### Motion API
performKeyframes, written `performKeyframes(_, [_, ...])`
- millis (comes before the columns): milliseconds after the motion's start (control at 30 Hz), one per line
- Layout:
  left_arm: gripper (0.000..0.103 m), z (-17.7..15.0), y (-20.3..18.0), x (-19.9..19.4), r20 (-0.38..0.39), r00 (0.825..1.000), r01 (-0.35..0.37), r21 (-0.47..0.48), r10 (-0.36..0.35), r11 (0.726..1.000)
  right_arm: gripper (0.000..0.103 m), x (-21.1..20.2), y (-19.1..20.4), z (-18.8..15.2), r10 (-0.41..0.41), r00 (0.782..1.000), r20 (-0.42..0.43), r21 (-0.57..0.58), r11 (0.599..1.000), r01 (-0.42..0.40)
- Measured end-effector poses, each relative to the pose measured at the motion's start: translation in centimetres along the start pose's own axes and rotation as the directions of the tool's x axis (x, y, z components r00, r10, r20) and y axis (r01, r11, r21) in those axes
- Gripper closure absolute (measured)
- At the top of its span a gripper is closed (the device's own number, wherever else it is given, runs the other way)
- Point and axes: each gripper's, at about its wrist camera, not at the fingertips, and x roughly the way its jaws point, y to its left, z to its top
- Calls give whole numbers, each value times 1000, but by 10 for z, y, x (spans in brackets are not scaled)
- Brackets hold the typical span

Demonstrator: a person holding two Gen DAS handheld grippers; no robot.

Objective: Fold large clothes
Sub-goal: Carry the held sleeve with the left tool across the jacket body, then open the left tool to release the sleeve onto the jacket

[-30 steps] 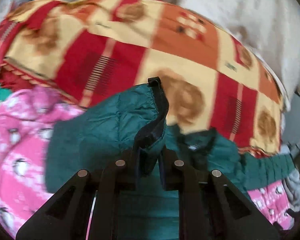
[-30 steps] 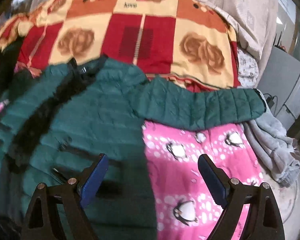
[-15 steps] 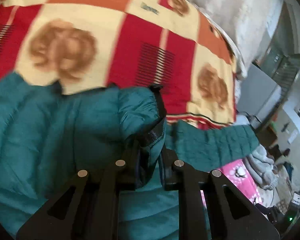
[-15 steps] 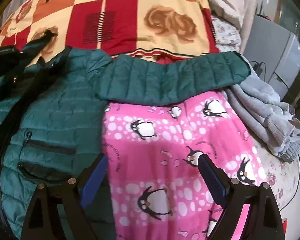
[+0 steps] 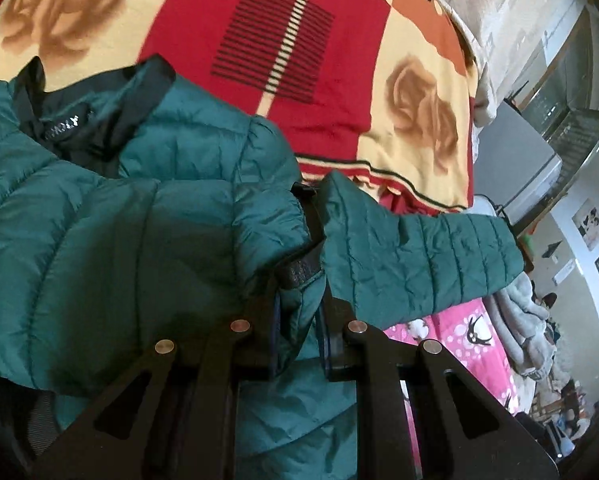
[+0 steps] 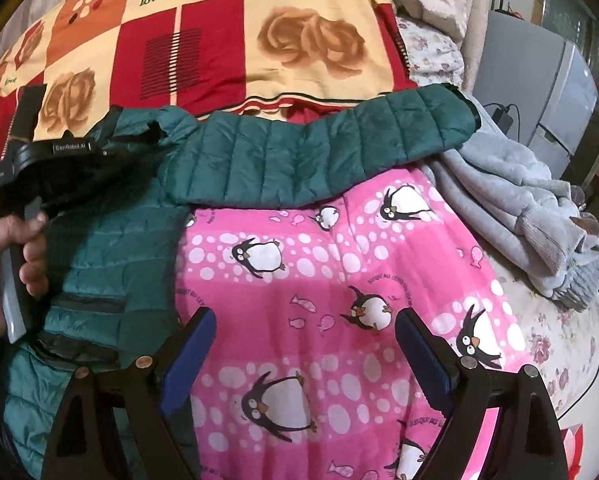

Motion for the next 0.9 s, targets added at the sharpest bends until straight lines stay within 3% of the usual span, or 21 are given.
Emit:
performKeyframes(233, [89, -9, -5, 22, -128, 992, 3, 21, 0, 1000, 14, 1, 4, 0, -6, 1000, -5, -12, 1000, 6])
performKeyframes(300, [82, -10, 0, 18, -150, 989, -11, -2, 11, 1000, 14, 1, 5, 0, -9, 1000, -9, -12, 1000, 9])
performKeyframes(367, [50, -11, 2, 10, -166, 986, 16, -28, -20, 999, 14, 2, 6, 0, -13, 1000, -13, -13, 1000, 13])
performKeyframes(433, [40, -13, 2, -6, -151, 987, 42, -36, -47, 998, 14, 3, 9, 1, -19, 1000, -18, -14, 1000, 19])
performKeyframes(633, [39, -19, 27, -71, -100, 993, 61, -79, -69, 995, 14, 3, 23, 4, -21, 999, -25, -8, 1000, 21])
performKeyframes(767, [39, -17, 72, -130, -2, 999, -41, -108, 41, 993, 14, -1, 40, 8, -16, 1000, -9, -12, 1000, 16])
performKeyframes(900, [39, -23, 118, -184, 91, 978, -169, -190, 189, 967, 14, -7, 60, 20, 33, 999, 37, 6, 999, -33])
